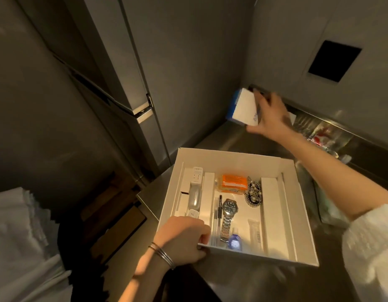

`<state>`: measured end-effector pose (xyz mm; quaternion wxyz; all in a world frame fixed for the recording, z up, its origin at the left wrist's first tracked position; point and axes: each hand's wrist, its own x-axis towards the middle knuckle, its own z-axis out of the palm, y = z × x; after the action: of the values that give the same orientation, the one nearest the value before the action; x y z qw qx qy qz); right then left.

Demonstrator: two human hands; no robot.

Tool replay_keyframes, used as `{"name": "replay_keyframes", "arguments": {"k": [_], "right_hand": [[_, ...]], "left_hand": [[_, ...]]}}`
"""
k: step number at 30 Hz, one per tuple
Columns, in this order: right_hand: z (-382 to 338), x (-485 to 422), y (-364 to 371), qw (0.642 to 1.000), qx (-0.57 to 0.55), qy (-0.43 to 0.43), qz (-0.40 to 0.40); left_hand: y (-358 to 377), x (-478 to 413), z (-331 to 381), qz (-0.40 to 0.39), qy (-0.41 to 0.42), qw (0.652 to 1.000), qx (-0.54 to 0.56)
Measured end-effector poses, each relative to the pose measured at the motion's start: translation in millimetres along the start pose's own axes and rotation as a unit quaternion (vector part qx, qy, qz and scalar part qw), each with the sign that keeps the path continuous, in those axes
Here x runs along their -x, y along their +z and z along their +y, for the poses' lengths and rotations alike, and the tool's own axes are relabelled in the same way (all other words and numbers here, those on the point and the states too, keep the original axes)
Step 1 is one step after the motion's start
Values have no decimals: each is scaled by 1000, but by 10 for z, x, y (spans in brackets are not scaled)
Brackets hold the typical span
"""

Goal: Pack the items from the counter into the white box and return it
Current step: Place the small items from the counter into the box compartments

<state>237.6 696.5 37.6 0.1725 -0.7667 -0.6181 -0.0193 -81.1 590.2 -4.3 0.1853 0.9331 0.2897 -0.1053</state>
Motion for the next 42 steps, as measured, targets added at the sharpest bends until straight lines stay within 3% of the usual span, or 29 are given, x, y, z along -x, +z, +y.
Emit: {"name": "replay_keyframes", "arguments": {"k": [4, 7, 9, 13, 18, 22, 34, 37, 42], "right_hand": [[-177, 272, -514, 993, -74, -86, 32], [-431, 640, -690, 979, -108, -153, -80], [-543, 879, -562, 964, -58, -191, -177], [-548, 1124, -7, 937, 39, -243, -249], [-469, 1144, 465, 950, 99, -214, -206], [-491, 1300, 704, 937, 131, -237, -219], [-461, 1323, 661, 938, 70, -199, -274], [-395, 1377, 300, 957, -42, -161, -238], [217, 1673, -342, 993, -78, -79, -37]], "left_hand": [[1, 6, -1, -3, 1, 1000, -25], [17, -4, 15, 13, -10, 999, -43], [20, 0, 26, 23, -14, 998, -51], [46, 25, 14, 35, -5, 998, -58], [53, 31, 19, 33, -4, 998, -47], [61, 32, 15, 28, -7, 998, -48], [86, 10, -12, 24, -4, 999, -34], [82, 8, -20, 21, -5, 999, -31], [72, -32, 40, -12, -10, 1000, -13]]}}
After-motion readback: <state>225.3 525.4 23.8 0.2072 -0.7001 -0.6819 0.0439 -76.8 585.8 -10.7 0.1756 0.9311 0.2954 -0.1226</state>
